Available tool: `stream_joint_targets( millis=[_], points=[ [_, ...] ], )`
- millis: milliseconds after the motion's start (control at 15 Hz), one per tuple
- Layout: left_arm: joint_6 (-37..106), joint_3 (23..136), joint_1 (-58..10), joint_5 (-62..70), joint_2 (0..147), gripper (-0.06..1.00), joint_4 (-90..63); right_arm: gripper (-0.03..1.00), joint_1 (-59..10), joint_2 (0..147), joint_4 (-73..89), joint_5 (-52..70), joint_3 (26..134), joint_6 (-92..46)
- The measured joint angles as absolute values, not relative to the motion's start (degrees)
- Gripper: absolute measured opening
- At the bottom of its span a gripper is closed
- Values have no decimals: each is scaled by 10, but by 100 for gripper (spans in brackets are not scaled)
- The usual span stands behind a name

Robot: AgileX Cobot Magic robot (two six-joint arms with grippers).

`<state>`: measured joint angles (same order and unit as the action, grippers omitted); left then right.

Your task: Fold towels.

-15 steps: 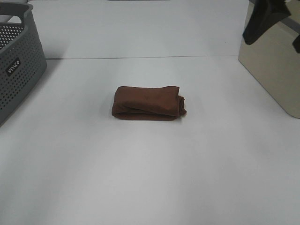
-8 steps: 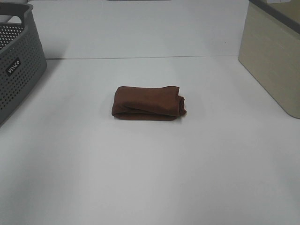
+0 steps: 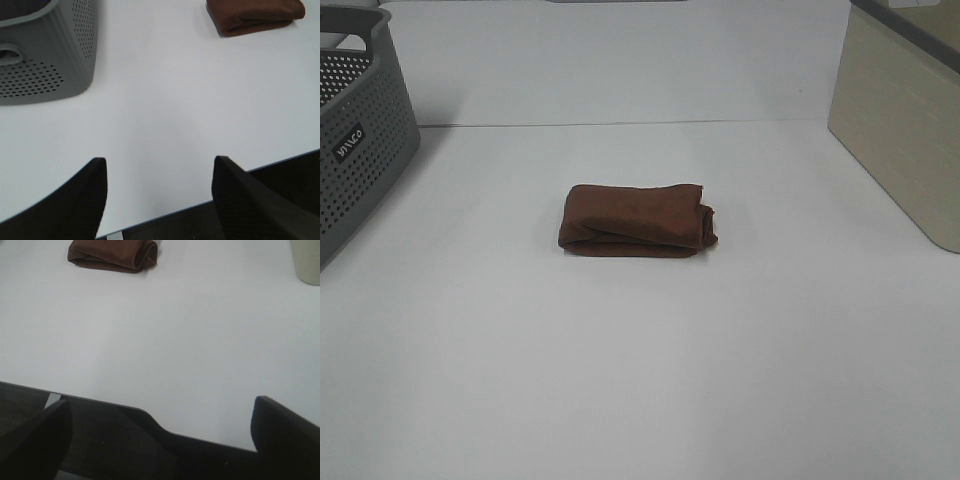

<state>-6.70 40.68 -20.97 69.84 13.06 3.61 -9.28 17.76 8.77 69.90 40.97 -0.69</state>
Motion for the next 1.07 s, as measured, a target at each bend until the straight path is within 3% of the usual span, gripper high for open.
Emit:
stream_joint_targets(
  millis=[200,1067],
  points=[
    [0,355,-210,700,1,59,-6,91,-93,50,42,700,360,4],
    [87,290,-210,606,-3,59,-70,91,-93,-3,10,614,290,5]
  ],
)
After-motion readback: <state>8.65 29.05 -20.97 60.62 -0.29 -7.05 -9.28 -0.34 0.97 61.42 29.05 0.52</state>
